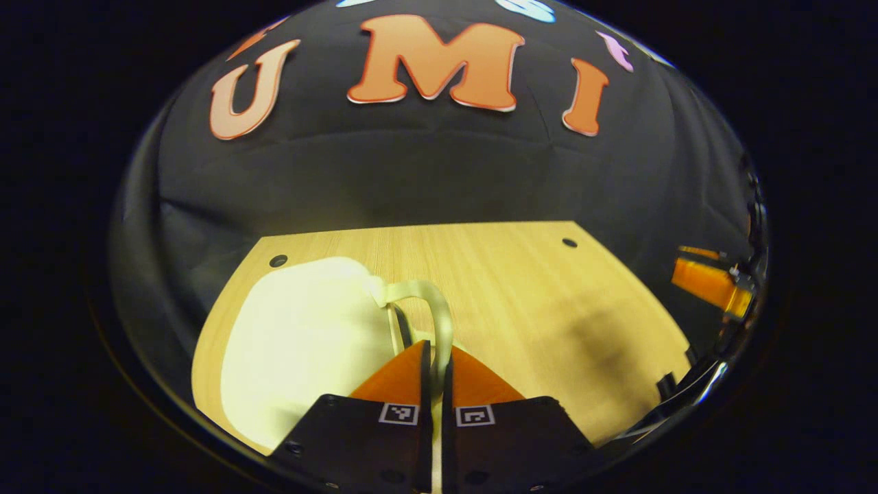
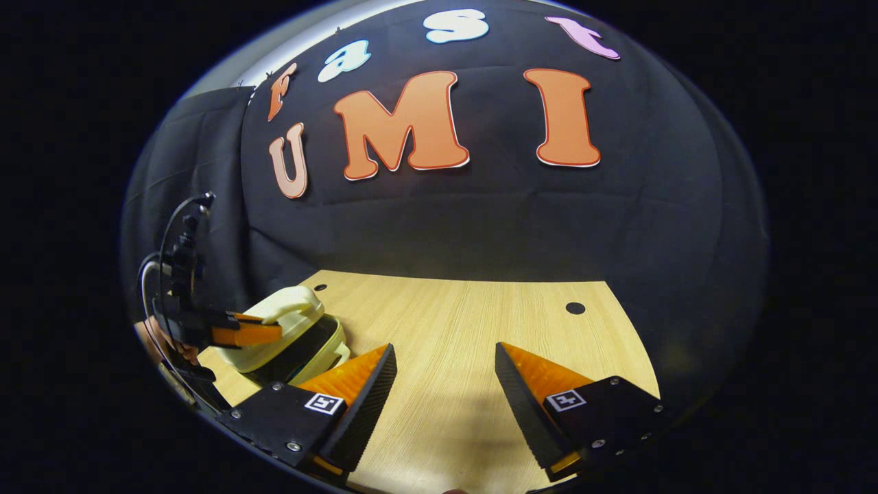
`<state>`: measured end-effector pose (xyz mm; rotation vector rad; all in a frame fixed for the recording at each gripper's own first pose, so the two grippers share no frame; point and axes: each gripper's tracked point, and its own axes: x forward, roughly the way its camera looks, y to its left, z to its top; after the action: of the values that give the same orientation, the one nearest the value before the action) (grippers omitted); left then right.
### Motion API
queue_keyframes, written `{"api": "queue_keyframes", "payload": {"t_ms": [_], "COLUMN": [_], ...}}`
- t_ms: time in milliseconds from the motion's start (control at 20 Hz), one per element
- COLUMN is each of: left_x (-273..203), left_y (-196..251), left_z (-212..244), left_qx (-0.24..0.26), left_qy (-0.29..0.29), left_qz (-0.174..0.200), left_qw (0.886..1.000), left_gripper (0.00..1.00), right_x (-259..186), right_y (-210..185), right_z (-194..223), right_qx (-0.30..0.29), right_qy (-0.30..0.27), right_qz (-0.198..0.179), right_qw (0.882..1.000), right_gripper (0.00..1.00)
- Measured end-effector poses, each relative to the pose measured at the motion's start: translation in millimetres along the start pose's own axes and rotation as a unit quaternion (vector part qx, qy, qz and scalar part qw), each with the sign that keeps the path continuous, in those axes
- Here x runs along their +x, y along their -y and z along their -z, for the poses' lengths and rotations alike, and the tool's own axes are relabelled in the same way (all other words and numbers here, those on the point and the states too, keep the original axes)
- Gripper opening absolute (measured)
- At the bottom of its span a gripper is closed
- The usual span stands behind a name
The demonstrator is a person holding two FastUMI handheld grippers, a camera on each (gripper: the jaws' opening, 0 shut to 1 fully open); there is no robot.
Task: First open the suitcase, pack the skin care products into it, and then close the suitcase.
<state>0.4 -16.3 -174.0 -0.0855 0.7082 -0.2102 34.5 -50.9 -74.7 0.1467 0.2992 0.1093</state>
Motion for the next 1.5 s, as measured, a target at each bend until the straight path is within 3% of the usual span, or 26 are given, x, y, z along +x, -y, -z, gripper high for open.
{"api": "queue_keyframes", "payload": {"t_ms": [100,250,400,600,650,750,1150,1500], "left_x": [7,5,-7,-27,-33,-44,-78,-84], "left_y": [6,31,48,62,64,64,58,55], "left_z": [13,13,-5,-51,-65,-84,-120,-117], "left_qx": [0.027,0.027,0.054,0.031,0.024,0.011,-0.034,-0.039], "left_qy": [-0.023,-0.019,0.022,0.099,0.121,0.16,0.276,0.285], "left_qz": [-0.006,0.023,0.016,0.023,0.019,0.011,-0.059,-0.073], "left_qw": [0.999,0.999,0.998,0.994,0.992,0.987,0.959,0.955], "left_gripper": [0.11,0.36,0.48,0.73,0.84,0.93,0.96,0.96], "right_x": [0,2,4,0,-1,-5,-5,-3], "right_y": [1,3,4,3,2,-2,-25,-32], "right_z": [-3,-4,-14,-40,-48,-62,-73,-72], "right_qx": [-0.001,-0.003,-0.014,-0.045,-0.051,-0.06,-0.072,-0.085], "right_qy": [0.006,0.011,0.026,0.073,0.086,0.114,0.15,0.156], "right_qz": [-0.002,-0.001,0.007,0.023,0.027,0.028,0.0,-0.004], "right_qw": [1.0,1.0,1.0,0.996,0.995,0.991,0.986,0.984], "right_gripper": [0.92,0.92,0.92,0.94,0.94,0.94,0.93,0.93]}}
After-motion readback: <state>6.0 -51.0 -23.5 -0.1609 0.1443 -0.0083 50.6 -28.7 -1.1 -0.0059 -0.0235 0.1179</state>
